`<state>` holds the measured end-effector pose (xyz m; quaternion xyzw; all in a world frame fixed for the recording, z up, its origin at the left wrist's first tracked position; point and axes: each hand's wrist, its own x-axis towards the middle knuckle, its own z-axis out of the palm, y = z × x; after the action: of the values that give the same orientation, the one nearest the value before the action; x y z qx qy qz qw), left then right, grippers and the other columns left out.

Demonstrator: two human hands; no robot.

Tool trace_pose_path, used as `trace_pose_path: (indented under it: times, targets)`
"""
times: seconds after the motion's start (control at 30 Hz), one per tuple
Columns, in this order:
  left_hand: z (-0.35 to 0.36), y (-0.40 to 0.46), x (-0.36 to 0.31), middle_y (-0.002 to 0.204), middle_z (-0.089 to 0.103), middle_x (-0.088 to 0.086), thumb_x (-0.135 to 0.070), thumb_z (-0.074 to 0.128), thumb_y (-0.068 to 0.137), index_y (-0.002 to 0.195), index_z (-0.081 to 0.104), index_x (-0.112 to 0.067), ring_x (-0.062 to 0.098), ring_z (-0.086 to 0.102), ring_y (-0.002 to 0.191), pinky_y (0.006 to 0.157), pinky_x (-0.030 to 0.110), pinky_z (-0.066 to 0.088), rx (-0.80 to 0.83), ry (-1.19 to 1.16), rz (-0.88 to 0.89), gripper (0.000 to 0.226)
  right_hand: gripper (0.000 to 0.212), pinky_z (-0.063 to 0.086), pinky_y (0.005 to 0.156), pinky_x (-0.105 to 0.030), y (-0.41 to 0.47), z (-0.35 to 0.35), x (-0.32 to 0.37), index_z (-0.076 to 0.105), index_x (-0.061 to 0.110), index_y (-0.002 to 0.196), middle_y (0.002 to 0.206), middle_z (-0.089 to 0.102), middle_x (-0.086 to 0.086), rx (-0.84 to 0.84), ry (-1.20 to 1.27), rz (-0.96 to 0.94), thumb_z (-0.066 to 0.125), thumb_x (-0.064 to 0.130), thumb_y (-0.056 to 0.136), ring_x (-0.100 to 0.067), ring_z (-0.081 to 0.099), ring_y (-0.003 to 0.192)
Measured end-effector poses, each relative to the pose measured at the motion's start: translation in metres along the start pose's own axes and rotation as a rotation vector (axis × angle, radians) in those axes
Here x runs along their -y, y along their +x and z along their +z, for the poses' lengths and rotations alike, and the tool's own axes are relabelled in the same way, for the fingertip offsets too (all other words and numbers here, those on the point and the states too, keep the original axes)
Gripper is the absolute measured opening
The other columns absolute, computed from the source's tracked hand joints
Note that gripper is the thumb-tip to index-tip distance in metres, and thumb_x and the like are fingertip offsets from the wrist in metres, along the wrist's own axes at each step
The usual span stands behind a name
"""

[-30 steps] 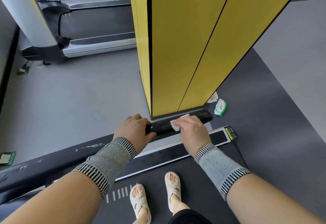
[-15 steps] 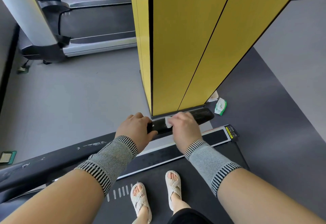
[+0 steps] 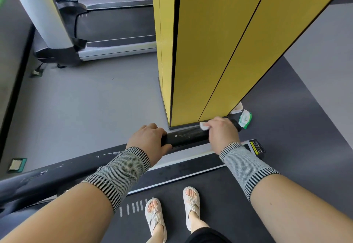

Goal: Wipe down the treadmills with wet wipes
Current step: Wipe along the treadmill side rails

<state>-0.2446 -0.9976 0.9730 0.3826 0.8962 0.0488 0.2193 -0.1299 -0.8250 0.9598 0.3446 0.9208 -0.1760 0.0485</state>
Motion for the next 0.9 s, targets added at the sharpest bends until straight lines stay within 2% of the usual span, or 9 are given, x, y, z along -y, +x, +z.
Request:
trace_pose_path:
  times: [0.07,0.2,0.3,0.37,0.5,0.57,0.67,0.83,0.9]
  targets:
    - [0.001,0.001,0.000,0.117,0.053,-0.005,-0.053,0.053,0.089,0.126,0.056,-0.028,0.015,0.049,0.109,0.089,0.029,0.042,-0.003,-0.001,-0.004,0.045,0.032,0.031,0.077,-0.023,-0.006,0.006,0.014,0.069,0.012,0.107,0.105,0.061,-0.004,-0.058,0.032,-0.022,0.045,-0.002,0.091,-0.022,0.047,0.102]
    - [0.000,0.001,0.001,0.116,0.052,-0.005,-0.054,0.054,0.088,0.125,0.056,-0.029,0.016,0.049,0.110,0.090,0.030,0.043,0.013,-0.001,-0.019,0.045,0.031,0.044,0.089,-0.032,-0.027,0.019,0.034,0.071,0.009,0.095,0.100,0.066,-0.005,0.014,0.159,-0.336,0.050,-0.010,0.083,-0.022,0.050,0.100]
    - [0.001,0.001,0.000,0.115,0.053,-0.005,-0.054,0.054,0.088,0.125,0.056,-0.028,0.016,0.049,0.108,0.090,0.030,0.045,0.008,-0.001,-0.006,0.045,0.033,0.041,0.094,-0.027,-0.022,0.014,-0.011,0.070,0.009,0.110,0.111,0.064,-0.005,-0.083,0.151,-0.066,0.048,-0.004,0.090,-0.021,0.049,0.108]
    - [0.002,0.001,0.001,0.114,0.053,-0.005,-0.053,0.054,0.088,0.126,0.056,-0.027,0.016,0.049,0.108,0.091,0.031,0.046,-0.001,-0.014,-0.005,0.046,0.031,0.045,0.090,-0.030,-0.028,0.018,-0.006,0.072,0.008,0.102,0.106,0.065,-0.006,-0.173,0.146,-0.004,0.052,-0.008,0.085,-0.023,0.051,0.105]
    - [0.001,0.001,0.000,0.115,0.053,-0.004,-0.053,0.054,0.089,0.126,0.056,-0.027,0.016,0.049,0.109,0.092,0.029,0.043,0.002,-0.003,-0.008,0.046,0.028,0.053,0.071,-0.029,-0.047,0.035,0.034,0.071,0.009,0.075,0.082,0.067,-0.002,-0.124,0.170,-0.369,0.070,-0.016,0.062,-0.024,0.060,0.083]
    - [0.000,0.000,0.001,0.116,0.052,-0.005,-0.052,0.054,0.089,0.128,0.055,-0.028,0.015,0.048,0.109,0.092,0.030,0.044,-0.004,-0.006,0.004,0.045,0.032,0.055,0.076,-0.033,-0.038,0.027,0.013,0.074,0.009,0.083,0.086,0.069,-0.005,-0.150,0.155,-0.320,0.066,-0.017,0.065,-0.025,0.060,0.086]
    - [0.002,-0.004,0.005,0.123,0.052,-0.006,-0.052,0.053,0.089,0.131,0.053,-0.030,0.016,0.047,0.114,0.095,0.031,0.043,-0.004,-0.003,0.011,0.047,0.032,0.047,0.088,-0.033,-0.031,0.017,-0.002,0.072,0.007,0.104,0.105,0.067,-0.007,-0.178,0.105,-0.032,0.052,-0.010,0.085,-0.025,0.052,0.102]
    - [0.000,-0.010,0.015,0.125,0.052,-0.008,-0.054,0.056,0.086,0.131,0.052,-0.032,0.016,0.047,0.115,0.099,0.036,0.041,-0.029,0.041,-0.028,0.050,0.033,0.052,0.081,-0.037,-0.037,0.028,0.043,0.074,0.009,0.090,0.091,0.069,-0.007,-0.062,0.113,-0.367,0.058,-0.015,0.074,-0.028,0.056,0.091]
    - [-0.004,-0.012,0.021,0.125,0.053,-0.008,-0.056,0.055,0.085,0.128,0.054,-0.032,0.016,0.048,0.115,0.099,0.036,0.040,-0.026,0.053,-0.053,0.050,0.035,0.042,0.088,-0.030,-0.023,0.016,0.023,0.071,0.011,0.108,0.104,0.066,-0.006,-0.058,0.058,-0.203,0.050,-0.006,0.086,-0.025,0.052,0.101]
